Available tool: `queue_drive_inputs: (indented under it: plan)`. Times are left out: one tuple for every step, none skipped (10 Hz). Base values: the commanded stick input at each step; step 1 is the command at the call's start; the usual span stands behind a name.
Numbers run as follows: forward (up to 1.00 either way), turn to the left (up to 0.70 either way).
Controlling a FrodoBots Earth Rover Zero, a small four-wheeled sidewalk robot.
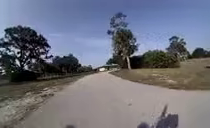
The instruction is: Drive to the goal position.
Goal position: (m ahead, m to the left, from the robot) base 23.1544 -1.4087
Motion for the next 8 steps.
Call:
queue_drive_inputs:
  plan:
    - [1.00,0.04]
    - [1.00,0.05]
    - [1.00,0.17]
    - [1.00,0.33]
    - [1.00,0.39]
    - [1.00,0.31]
    - [1.00,0.04]
    - [1.00,0.04]
